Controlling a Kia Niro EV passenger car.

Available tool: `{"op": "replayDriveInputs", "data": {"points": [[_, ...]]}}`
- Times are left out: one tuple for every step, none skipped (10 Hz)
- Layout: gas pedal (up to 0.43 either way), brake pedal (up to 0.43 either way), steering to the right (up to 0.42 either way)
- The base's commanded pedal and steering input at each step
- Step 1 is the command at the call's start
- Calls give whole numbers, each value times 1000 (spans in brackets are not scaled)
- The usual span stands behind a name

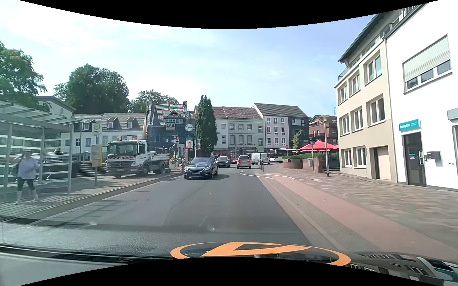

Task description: Follow the waypoints while adhering to traffic rules and regulations

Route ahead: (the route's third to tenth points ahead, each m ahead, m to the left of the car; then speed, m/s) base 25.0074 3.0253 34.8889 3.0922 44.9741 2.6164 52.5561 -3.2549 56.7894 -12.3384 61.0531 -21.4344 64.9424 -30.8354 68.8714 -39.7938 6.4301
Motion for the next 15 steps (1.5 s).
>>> {"op": "replayDriveInputs", "data": {"points": [[0,0,-9],[0,0,-9],[0,0,-9],[0,0,-9],[0,0,-9],[0,0,-9],[0,0,-9],[0,0,-8],[0,0,-7],[0,0,-6],[0,0,-5],[0,0,-4],[0,0,-4],[0,0,-4],[0,0,-4]]}}
